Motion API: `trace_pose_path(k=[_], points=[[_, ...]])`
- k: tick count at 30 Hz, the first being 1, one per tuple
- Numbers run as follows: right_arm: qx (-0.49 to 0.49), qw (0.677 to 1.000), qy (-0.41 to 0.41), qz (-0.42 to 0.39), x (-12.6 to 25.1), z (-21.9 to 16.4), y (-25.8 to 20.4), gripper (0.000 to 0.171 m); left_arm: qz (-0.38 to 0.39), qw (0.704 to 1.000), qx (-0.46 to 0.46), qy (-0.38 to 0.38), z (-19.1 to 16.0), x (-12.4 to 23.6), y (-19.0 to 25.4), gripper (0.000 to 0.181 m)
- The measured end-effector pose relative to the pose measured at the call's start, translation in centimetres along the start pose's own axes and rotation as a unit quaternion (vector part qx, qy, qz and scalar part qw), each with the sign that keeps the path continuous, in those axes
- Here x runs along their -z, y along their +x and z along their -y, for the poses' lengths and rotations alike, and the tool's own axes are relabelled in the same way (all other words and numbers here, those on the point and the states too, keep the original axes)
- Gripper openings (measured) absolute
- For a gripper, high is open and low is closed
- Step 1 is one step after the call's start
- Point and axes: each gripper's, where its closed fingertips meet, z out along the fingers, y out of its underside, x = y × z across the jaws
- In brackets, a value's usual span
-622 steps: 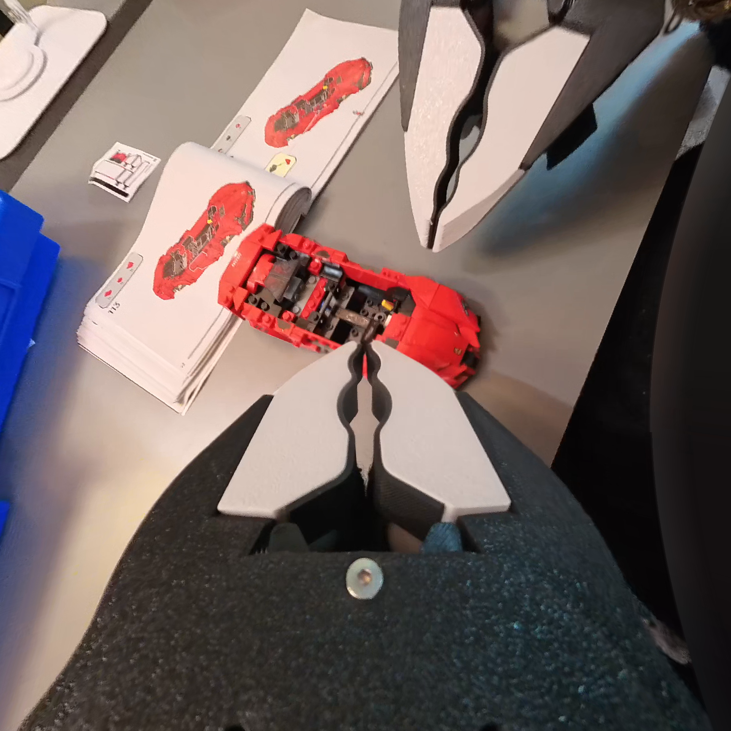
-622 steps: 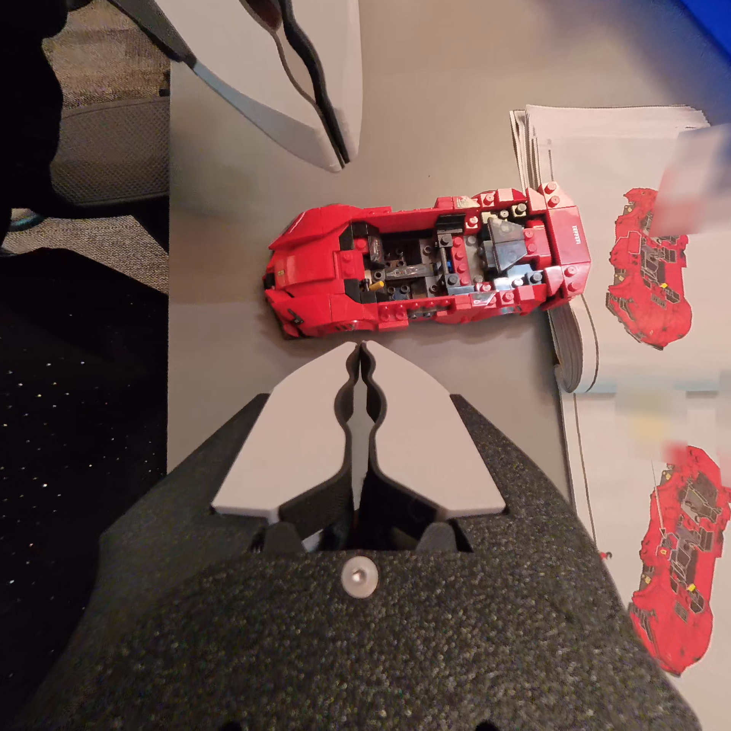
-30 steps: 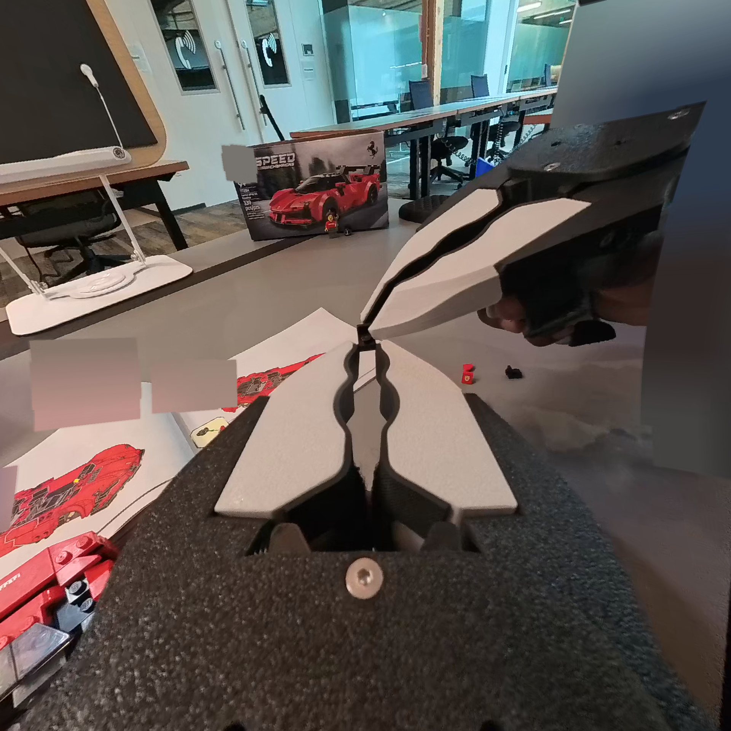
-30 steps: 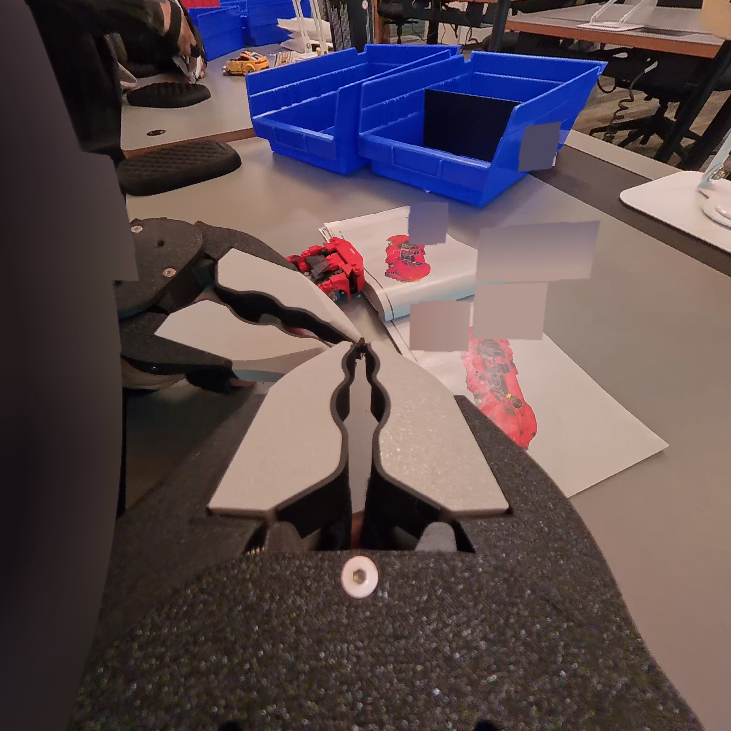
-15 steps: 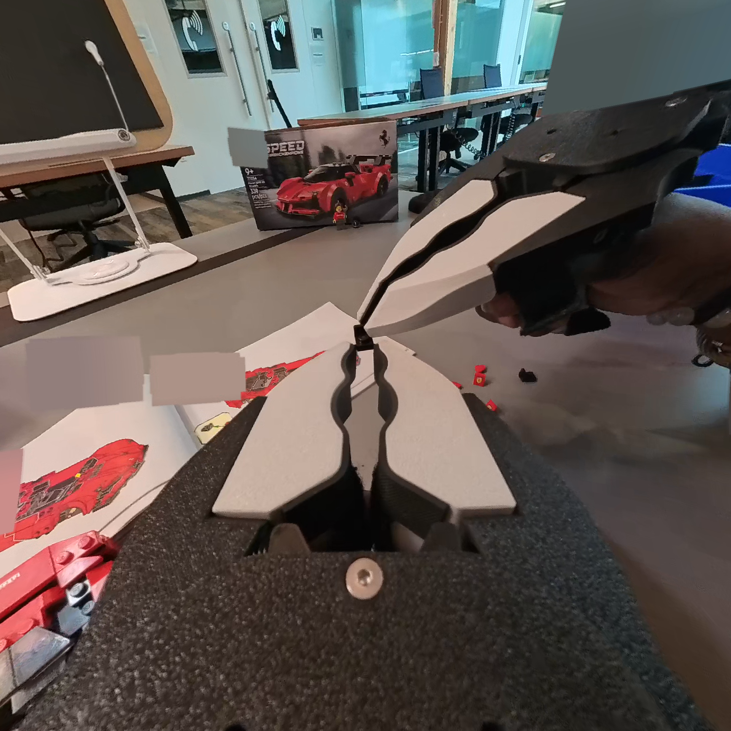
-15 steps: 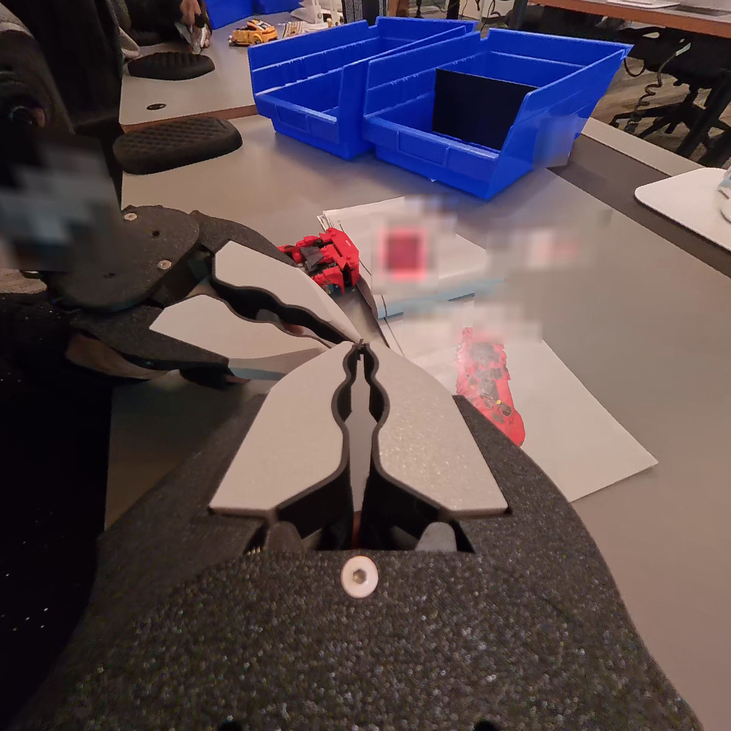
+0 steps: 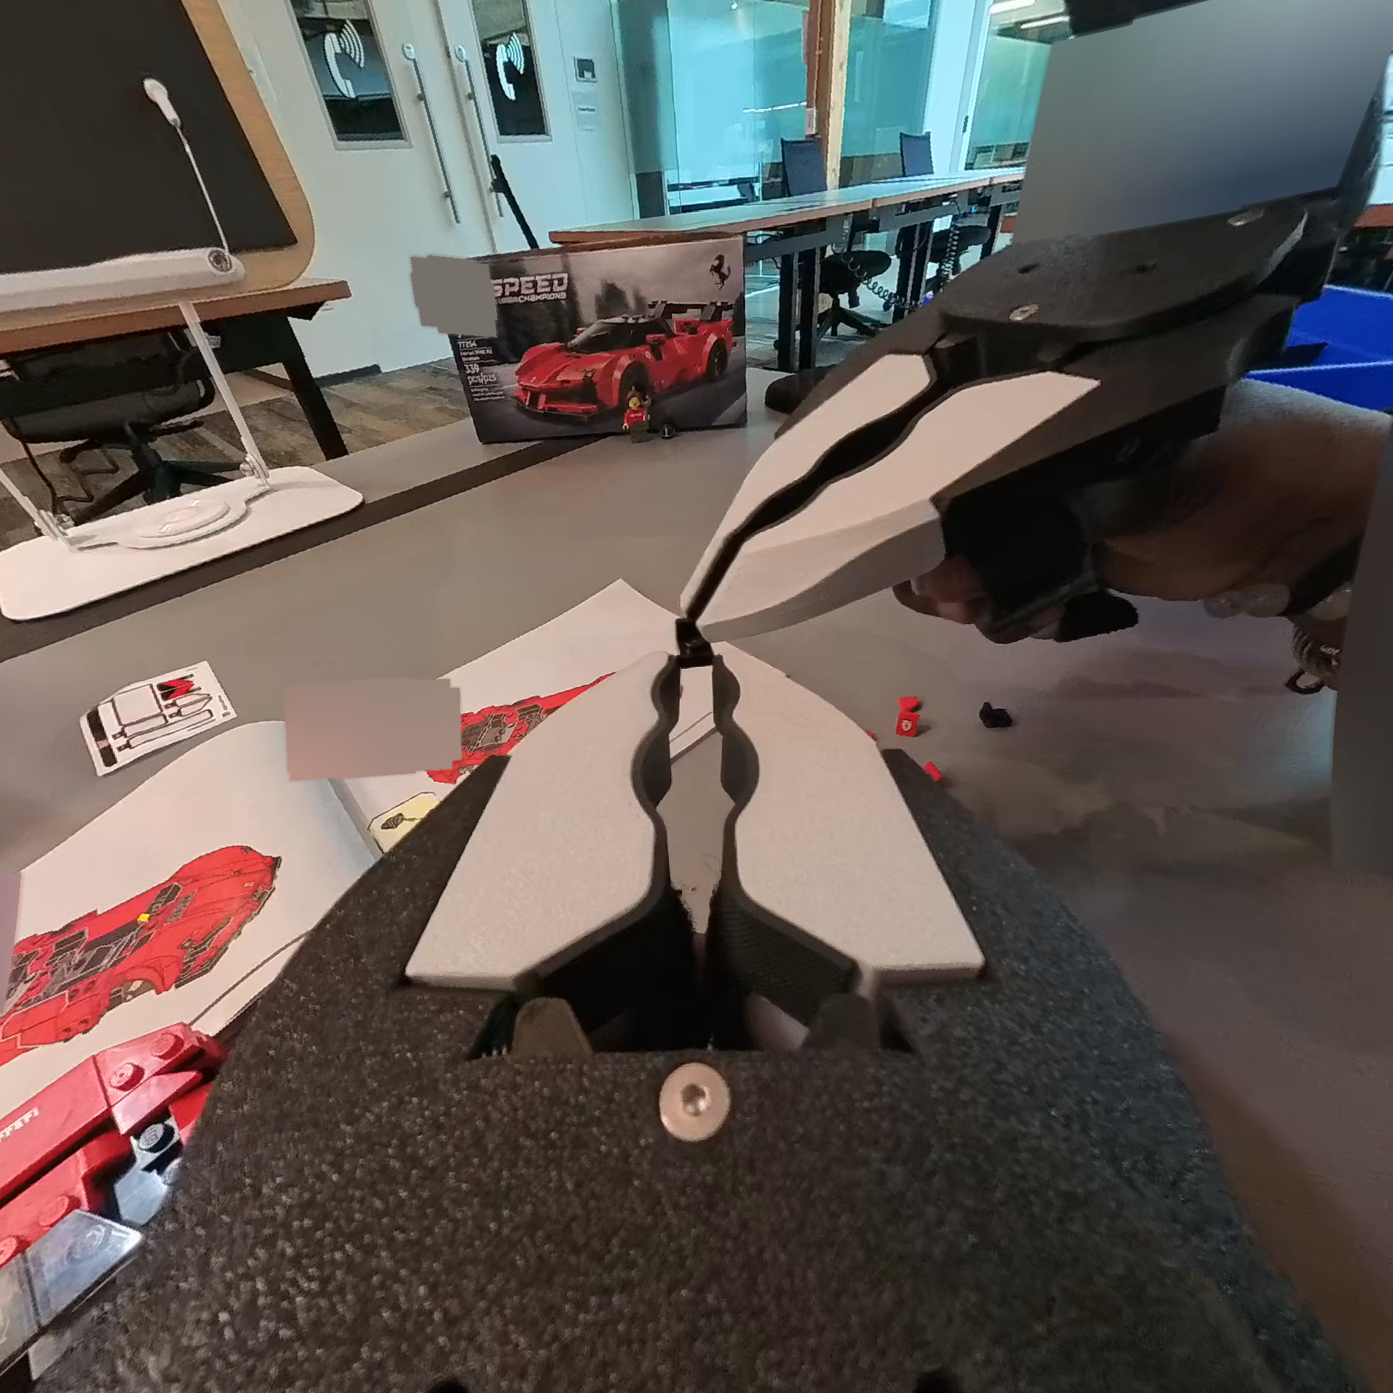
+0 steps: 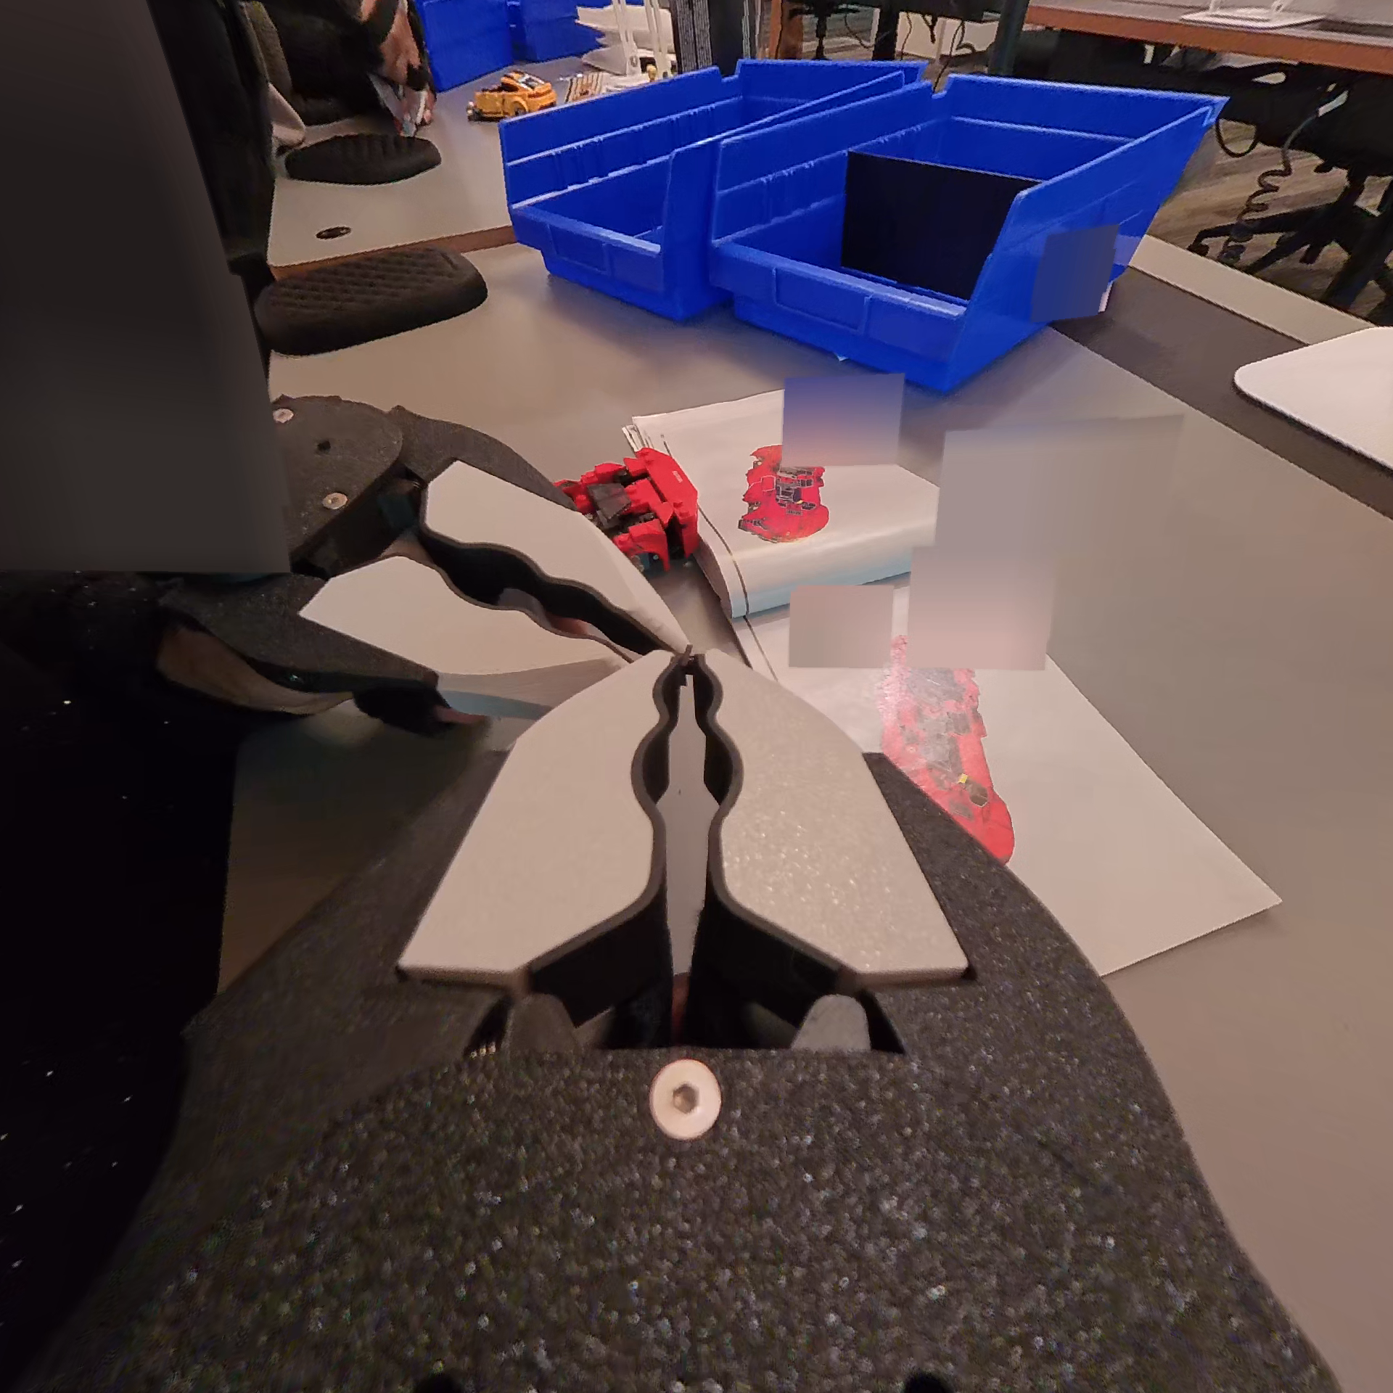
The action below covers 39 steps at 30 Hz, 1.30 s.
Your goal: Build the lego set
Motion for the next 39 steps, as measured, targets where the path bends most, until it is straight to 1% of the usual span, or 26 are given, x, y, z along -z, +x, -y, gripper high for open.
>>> trace_pose_path(k=[6,8,10,13,15,17,21,24,25,27,30,32,33,36,39], points=[[0.002,1.000,0.002,0.012,0.3,0.0,-0.4,0.004,-0.020,1.000,-0.016,-0.005,0.0,0.1,0.6,0.008],[0.018,0.999,0.008,0.040,1.1,0.1,-1.0,0.005,-0.058,0.998,-0.027,-0.003,0.3,0.3,1.5,0.008],[0.045,0.996,0.021,0.077,1.9,0.5,-1.8,0.007,-0.112,0.993,-0.027,-0.019,0.2,0.8,2.5,0.008],[0.123,0.981,0.024,0.150,3.1,0.5,-3.7,0.013,-0.184,0.982,-0.033,-0.020,0.6,1.8,3.9,0.008],[0.168,0.970,0.020,0.172,3.5,0.2,-4.2,0.016,-0.224,0.974,-0.038,-0.021,0.9,2.5,4.8,0.008],[0.186,0.964,0.029,0.187,3.6,0.3,-4.5,0.018,-0.260,0.965,-0.037,-0.024,0.9,3.0,5.6,0.008],[0.185,0.951,0.040,0.245,3.8,0.5,-5.9,0.017,-0.298,0.954,-0.029,-0.025,1.1,3.5,6.5,0.008],[0.199,0.947,0.031,0.251,3.7,0.0,-6.3,0.015,-0.313,0.949,-0.026,-0.023,1.2,3.8,6.9,0.008],[0.201,0.946,0.030,0.253,3.6,-0.1,-6.5,0.010,-0.317,0.948,-0.026,-0.023,1.2,3.8,7.0,0.008],[0.203,0.947,0.027,0.247,3.4,-0.3,-6.5,0.008,-0.322,0.946,-0.028,-0.027,1.1,3.9,7.0,0.008],[0.207,0.955,0.045,0.209,3.3,0.2,-5.8,0.008,-0.314,0.949,-0.006,-0.015,1.7,3.7,6.6,0.008],[0.214,0.960,0.082,0.160,3.3,1.4,-5.2,0.008,-0.293,0.955,0.039,0.009,2.7,3.4,5.7,0.012],[0.221,0.962,0.107,0.118,3.3,2.2,-4.5,0.008,-0.284,0.956,0.071,0.024,3.2,3.2,5.1,0.014],[0.267,0.948,0.170,0.004,3.8,4.1,-3.4,0.008,-0.281,0.939,0.183,0.072,4.8,3.2,3.9,0.014],[0.292,0.932,0.208,-0.046,4.1,5.0,-3.6,0.008,-0.296,0.909,0.274,0.107,6.0,3.3,3.2,0.012]])
